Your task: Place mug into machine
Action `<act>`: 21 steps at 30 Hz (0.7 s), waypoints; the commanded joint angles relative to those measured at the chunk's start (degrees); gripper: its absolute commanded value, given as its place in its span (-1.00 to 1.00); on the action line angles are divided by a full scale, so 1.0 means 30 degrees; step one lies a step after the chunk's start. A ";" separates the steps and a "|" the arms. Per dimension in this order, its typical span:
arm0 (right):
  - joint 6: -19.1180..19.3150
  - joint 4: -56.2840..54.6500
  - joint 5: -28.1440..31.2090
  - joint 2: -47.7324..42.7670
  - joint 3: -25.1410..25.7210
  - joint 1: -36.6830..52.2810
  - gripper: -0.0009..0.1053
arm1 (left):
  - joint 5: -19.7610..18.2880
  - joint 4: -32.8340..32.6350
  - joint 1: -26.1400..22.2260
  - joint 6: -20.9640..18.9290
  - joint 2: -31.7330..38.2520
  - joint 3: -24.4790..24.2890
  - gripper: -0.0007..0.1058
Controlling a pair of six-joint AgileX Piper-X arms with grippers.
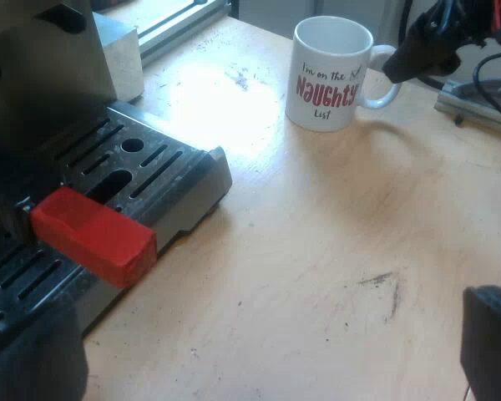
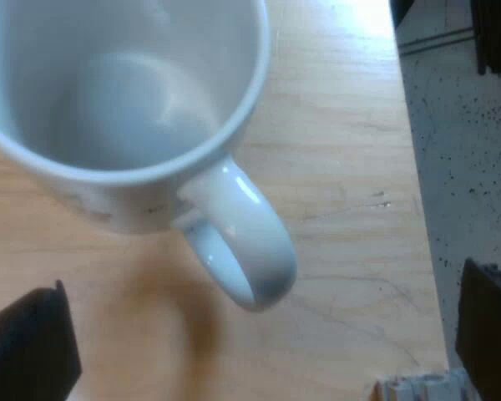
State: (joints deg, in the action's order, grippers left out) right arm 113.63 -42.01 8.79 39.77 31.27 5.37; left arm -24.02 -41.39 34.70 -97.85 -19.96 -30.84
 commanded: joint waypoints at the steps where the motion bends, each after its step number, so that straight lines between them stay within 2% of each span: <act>1: 0.0269 0.1048 -0.0192 0.1016 0.0058 0.0579 0.79 | -0.0157 0.0351 0.0084 -0.0253 -0.0014 -0.0119 0.76; 6: 0.0696 0.2228 -0.2484 0.2511 0.0058 0.2462 0.79 | -0.0157 0.0351 0.0084 -0.0253 -0.0014 -0.0119 0.76; 9: 0.1350 0.2680 -0.4614 0.3524 0.0058 0.3621 0.79 | -0.0157 0.0351 0.0084 -0.0253 -0.0014 -0.0119 0.76; 14: 0.2405 0.4015 -0.6080 0.4851 0.0058 0.3936 0.79 | -0.0157 0.0351 0.0084 -0.0253 -0.0014 -0.0119 0.76; 21: 0.2400 0.5498 -0.9340 0.6667 0.0058 0.3936 0.79 | -0.0157 0.0351 0.0084 -0.0274 -0.0014 -0.0119 0.76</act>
State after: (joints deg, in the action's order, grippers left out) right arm 120.19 -26.12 -17.41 59.48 31.27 16.92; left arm -24.02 -41.39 34.70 -97.94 -19.96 -30.84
